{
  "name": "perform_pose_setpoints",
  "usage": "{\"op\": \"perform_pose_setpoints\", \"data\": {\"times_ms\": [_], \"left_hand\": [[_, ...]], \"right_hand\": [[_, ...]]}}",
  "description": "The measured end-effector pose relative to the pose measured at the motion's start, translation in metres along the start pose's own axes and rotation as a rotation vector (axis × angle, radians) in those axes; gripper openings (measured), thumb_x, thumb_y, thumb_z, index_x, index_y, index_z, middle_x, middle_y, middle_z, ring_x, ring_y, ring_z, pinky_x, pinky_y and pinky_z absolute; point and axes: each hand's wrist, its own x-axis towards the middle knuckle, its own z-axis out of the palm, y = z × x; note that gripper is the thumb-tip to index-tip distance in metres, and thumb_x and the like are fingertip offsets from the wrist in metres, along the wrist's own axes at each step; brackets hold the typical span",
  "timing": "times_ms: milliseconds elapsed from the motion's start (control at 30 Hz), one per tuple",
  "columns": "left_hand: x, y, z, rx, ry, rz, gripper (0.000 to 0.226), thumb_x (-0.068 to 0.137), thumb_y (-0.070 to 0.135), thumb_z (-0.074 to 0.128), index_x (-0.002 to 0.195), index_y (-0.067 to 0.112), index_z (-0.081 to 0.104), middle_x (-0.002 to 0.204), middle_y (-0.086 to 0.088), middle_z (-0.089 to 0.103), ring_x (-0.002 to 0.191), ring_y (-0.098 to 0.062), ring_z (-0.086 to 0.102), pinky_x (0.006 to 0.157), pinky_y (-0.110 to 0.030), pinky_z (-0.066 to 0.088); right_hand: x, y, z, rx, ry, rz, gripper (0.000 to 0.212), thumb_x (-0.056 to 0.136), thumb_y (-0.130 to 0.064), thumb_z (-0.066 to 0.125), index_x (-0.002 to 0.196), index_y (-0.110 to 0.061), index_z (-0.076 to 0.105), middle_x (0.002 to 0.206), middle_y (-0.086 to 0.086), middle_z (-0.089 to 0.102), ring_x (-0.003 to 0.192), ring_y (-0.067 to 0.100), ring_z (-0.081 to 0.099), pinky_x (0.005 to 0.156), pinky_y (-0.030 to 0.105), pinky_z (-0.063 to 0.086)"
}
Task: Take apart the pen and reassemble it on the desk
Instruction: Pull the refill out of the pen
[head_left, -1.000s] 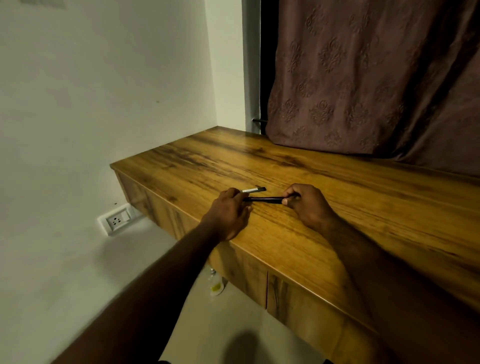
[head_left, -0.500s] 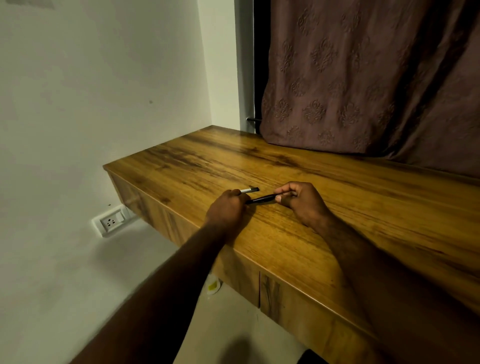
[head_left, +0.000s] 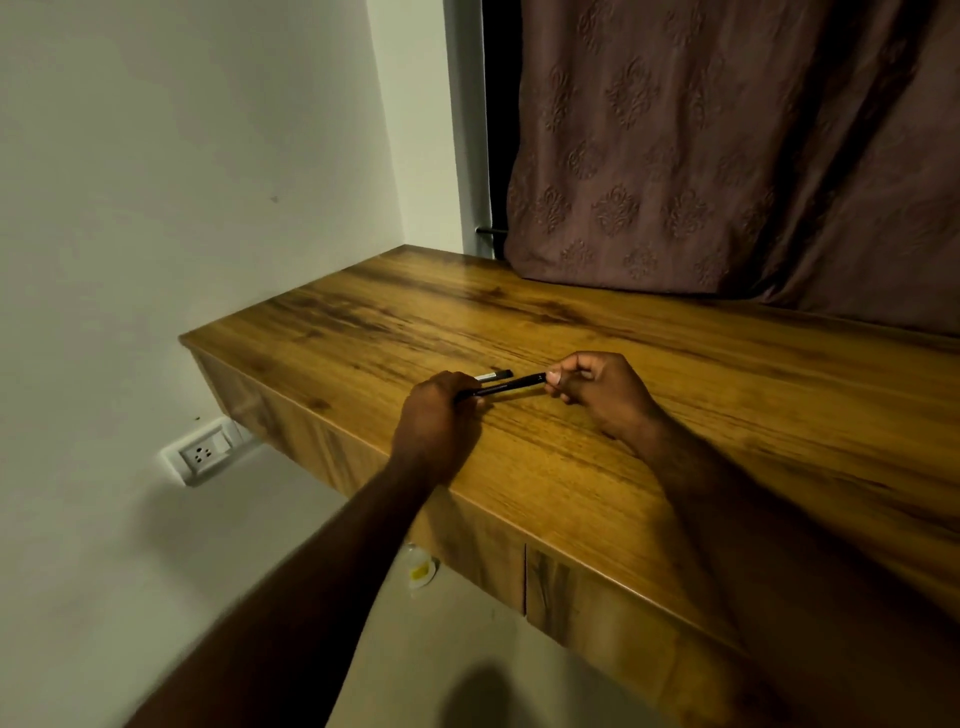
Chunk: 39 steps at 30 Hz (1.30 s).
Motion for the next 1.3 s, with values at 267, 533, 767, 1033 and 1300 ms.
{"op": "perform_pose_setpoints", "data": {"times_ms": [267, 533, 767, 1033, 1300], "left_hand": [[-0.005, 0.004, -0.006, -0.161, -0.008, 0.084, 0.018, 0.082, 0.025, 0.06, 0.088, 0.024, 0.077, 0.082, 0.005, 0.074, 0.071, -0.006, 0.067, 0.063, -0.026, 0.054], [-0.007, 0.009, -0.01, -0.144, -0.025, 0.143, 0.021, 0.086, 0.03, 0.058, 0.089, 0.022, 0.077, 0.075, 0.005, 0.072, 0.062, -0.006, 0.063, 0.057, -0.023, 0.048], [-0.007, 0.007, -0.009, -0.156, -0.039, 0.133, 0.02, 0.086, 0.029, 0.058, 0.092, 0.023, 0.076, 0.077, 0.004, 0.073, 0.066, -0.011, 0.066, 0.058, -0.033, 0.053], [-0.003, 0.004, -0.004, -0.135, -0.076, 0.093, 0.016, 0.088, 0.016, 0.061, 0.098, 0.018, 0.073, 0.079, 0.001, 0.07, 0.065, -0.014, 0.063, 0.056, -0.031, 0.051], [-0.005, 0.008, -0.008, -0.111, -0.074, 0.16, 0.022, 0.089, 0.024, 0.056, 0.103, 0.021, 0.073, 0.073, 0.004, 0.069, 0.06, -0.01, 0.062, 0.053, -0.027, 0.048]], "right_hand": [[-0.004, -0.004, -0.009, 0.159, -0.014, 0.036, 0.011, 0.085, 0.001, 0.064, 0.092, -0.004, 0.071, 0.077, 0.01, 0.069, 0.054, 0.006, 0.055, 0.052, 0.015, 0.043], [-0.003, -0.002, -0.01, 0.241, -0.016, 0.081, 0.007, 0.087, -0.002, 0.064, 0.09, 0.0, 0.07, 0.07, 0.008, 0.069, 0.051, 0.01, 0.056, 0.043, 0.02, 0.043], [-0.005, -0.002, -0.009, 0.226, -0.028, 0.063, 0.007, 0.089, -0.006, 0.063, 0.087, -0.003, 0.068, 0.071, 0.008, 0.067, 0.053, 0.01, 0.055, 0.044, 0.021, 0.044], [-0.005, -0.003, -0.008, 0.232, 0.01, 0.058, 0.007, 0.089, -0.002, 0.062, 0.088, -0.005, 0.068, 0.072, 0.008, 0.067, 0.053, 0.01, 0.054, 0.043, 0.021, 0.042], [-0.005, -0.003, -0.005, 0.18, 0.055, 0.037, 0.016, 0.091, -0.01, 0.062, 0.076, -0.007, 0.065, 0.065, 0.006, 0.064, 0.049, 0.01, 0.051, 0.043, 0.022, 0.042]]}}
